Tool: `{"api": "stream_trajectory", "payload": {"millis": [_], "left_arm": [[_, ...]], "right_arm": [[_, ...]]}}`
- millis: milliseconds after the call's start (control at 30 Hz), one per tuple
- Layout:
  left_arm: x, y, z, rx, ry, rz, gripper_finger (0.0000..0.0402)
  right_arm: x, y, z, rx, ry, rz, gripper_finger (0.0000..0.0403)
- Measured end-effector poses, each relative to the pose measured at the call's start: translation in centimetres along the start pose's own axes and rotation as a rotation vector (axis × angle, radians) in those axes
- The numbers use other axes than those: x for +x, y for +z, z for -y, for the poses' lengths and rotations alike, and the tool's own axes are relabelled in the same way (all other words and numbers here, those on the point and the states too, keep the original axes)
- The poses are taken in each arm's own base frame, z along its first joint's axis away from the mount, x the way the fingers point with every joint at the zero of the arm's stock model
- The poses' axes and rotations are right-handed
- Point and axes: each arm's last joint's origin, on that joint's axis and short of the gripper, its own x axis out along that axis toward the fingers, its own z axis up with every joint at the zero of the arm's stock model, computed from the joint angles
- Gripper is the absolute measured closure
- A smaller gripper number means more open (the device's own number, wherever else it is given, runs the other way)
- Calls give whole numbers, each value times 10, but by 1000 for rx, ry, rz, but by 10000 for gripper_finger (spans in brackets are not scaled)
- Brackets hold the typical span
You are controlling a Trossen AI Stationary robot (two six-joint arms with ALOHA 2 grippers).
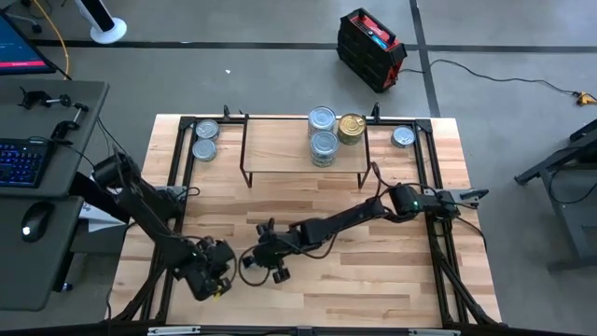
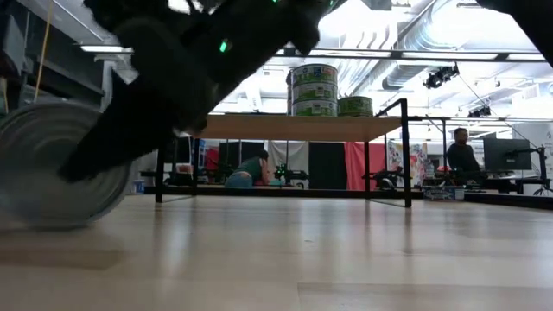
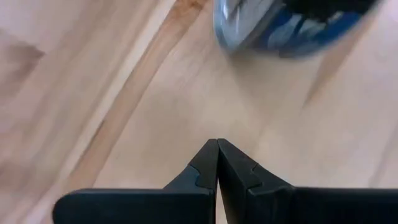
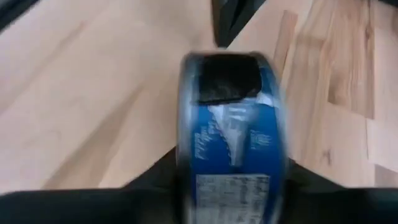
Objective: Stack canned seafood by type on shelf
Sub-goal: Put the blue tuna can on the shelf
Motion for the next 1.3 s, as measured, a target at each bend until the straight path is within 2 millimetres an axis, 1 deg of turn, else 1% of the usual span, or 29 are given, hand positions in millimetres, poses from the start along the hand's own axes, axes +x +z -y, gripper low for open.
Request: {"api": "stream_trajectory", "payload": {"millis": [33, 100, 167, 233, 300, 400, 500, 600, 800, 867, 933, 1033, 1067, 1200, 1300], "left_arm": [[-6, 0, -2, 6, -2, -1, 401], [-21, 1, -7, 14, -9, 4, 402], [-37, 3, -14, 19, -22, 29, 402], [-53, 6, -21, 20, -37, 79, 401], [-66, 9, -28, 18, -55, 151, 402], [-81, 17, -36, -1, -75, 297, 401], [-92, 27, -40, -55, -99, 467, 401], [-102, 38, -40, -96, -150, 588, 402], [-113, 50, -33, -30, -220, 666, 401], [-114, 52, -32, -11, -220, 675, 401], [-114, 52, -32, -3, -216, 676, 401], [-113, 52, -33, 3, -210, 674, 401], [-113, 52, -32, 2, -211, 675, 402], [-113, 52, -33, -2, -212, 674, 402], [-113, 52, -33, 3, -210, 674, 401]], "right_arm": [[-6, 4, 1, -2, -5, -7, 290], [-24, 13, 3, -3, -21, -21, 291], [-49, 27, 6, -2, -43, -19, 291], [-76, 41, 10, -6, -100, -11, 291], [-102, 52, 15, -37, -206, -15, 291], [-139, 66, 21, -129, -440, -36, 291], [-164, 74, 35, -210, -692, -95, 291], [-170, 68, 58, -232, -845, -199, 291], [-172, 43, 109, -196, -939, -375, 291], [-172, 37, 124, -171, -962, -396, 291], [-174, 32, 134, -156, -975, -414, 291], [-175, 27, 144, -137, -959, -417, 291], [-175, 26, 145, -127, -947, -416, 285], [-175, 22, 147, -87, -935, -418, 227], [-176, 20, 148, -88, -922, -435, 197]]}}
